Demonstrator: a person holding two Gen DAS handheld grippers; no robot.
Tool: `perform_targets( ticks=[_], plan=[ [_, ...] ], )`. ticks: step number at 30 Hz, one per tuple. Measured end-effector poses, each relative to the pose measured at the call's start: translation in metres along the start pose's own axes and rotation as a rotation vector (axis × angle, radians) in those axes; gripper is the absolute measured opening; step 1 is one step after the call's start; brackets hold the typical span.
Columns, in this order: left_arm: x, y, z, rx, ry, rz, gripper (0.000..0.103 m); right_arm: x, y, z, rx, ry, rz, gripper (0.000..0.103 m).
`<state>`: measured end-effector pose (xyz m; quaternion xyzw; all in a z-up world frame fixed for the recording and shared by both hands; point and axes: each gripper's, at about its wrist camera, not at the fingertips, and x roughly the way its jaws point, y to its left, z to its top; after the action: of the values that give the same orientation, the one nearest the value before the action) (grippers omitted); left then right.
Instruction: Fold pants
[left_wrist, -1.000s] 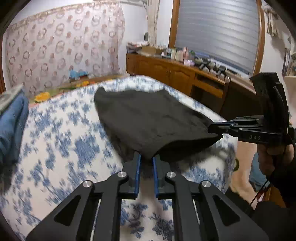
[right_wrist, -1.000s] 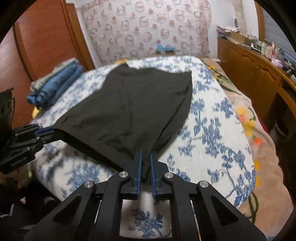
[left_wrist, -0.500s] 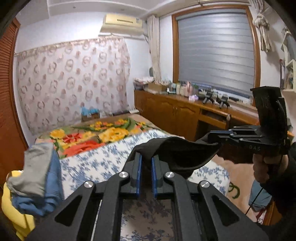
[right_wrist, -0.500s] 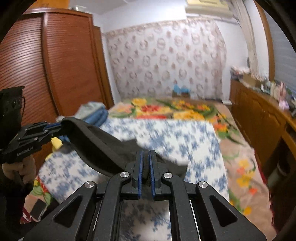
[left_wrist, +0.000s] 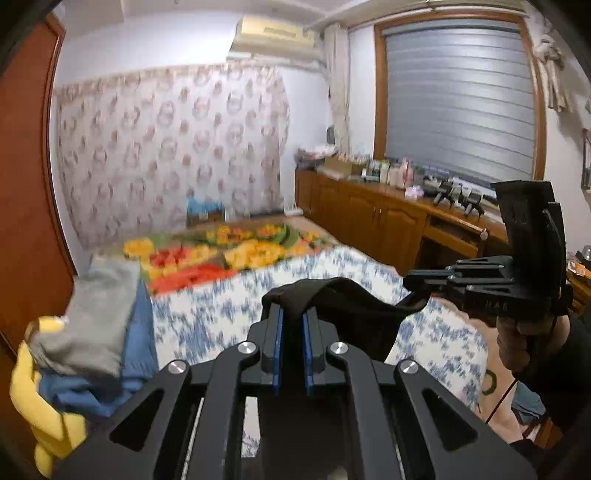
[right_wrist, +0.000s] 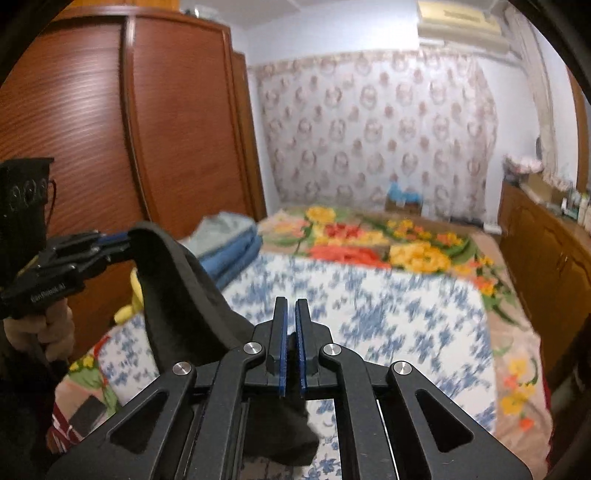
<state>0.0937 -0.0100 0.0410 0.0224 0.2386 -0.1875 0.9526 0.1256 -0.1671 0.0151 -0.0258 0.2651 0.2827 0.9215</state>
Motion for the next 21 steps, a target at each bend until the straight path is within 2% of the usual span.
perform_targets(
  ticks=[3, 8, 18, 21],
  plan=[
    [0.015, 0.001, -0.015, -0.004, 0.038, 0.008, 0.007, 0.013, -0.010, -0.015, 0.020, 0.037, -0.012, 0.002],
    [0.018, 0.001, -0.033, -0.020, 0.065, 0.023, 0.007, 0.019, -0.017, -0.029, 0.031, 0.086, -0.013, 0.001],
    [0.034, 0.021, -0.056, -0.053, 0.132, 0.081, 0.007, 0.030, 0.007, -0.059, 0.017, 0.173, 0.024, 0.002],
    [0.046, 0.035, -0.063, -0.070, 0.161, 0.106, 0.007, 0.043, 0.014, -0.067, 0.004, 0.208, 0.028, 0.007]
  ],
)
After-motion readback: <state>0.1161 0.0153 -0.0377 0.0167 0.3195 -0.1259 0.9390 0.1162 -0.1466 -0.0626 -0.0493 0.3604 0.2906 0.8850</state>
